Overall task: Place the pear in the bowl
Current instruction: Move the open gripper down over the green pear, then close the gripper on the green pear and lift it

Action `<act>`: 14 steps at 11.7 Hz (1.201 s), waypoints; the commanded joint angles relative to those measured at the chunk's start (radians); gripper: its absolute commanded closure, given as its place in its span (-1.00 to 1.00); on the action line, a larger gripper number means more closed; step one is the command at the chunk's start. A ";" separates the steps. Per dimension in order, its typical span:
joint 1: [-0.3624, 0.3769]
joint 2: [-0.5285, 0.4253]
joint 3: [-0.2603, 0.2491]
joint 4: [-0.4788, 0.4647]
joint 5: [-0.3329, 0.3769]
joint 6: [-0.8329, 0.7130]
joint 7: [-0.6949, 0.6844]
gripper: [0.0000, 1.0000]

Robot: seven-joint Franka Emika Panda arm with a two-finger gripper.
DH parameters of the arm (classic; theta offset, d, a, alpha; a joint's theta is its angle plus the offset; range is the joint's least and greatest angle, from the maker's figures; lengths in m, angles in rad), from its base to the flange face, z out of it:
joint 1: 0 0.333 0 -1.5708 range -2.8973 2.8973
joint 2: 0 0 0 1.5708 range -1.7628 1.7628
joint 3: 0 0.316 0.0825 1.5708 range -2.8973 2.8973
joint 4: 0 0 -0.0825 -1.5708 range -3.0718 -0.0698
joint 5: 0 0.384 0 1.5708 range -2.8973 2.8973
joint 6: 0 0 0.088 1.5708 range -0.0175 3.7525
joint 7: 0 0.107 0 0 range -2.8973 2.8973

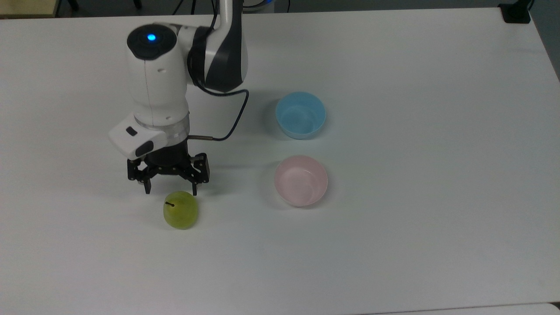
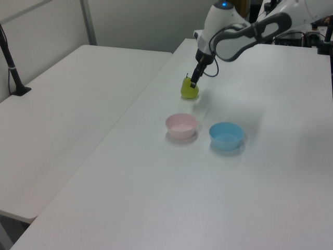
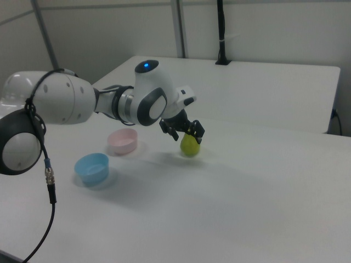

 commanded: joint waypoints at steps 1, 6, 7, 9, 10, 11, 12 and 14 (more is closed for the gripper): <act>0.006 0.055 -0.001 0.026 0.008 0.104 -0.007 -1.00; 0.006 0.093 0.001 0.023 0.014 0.190 -0.005 -0.43; 0.004 0.092 0.001 0.021 0.011 0.190 -0.005 -0.15; 0.004 0.070 0.001 0.015 0.008 0.190 -0.013 -0.06; 0.006 0.049 0.001 0.004 0.008 0.187 -0.010 -0.06; 0.009 0.024 0.007 -0.006 0.010 0.184 -0.005 -0.06; 0.015 -0.003 0.007 -0.034 0.011 0.181 -0.004 -0.06; 0.039 -0.086 0.025 -0.120 0.014 0.178 0.014 -0.07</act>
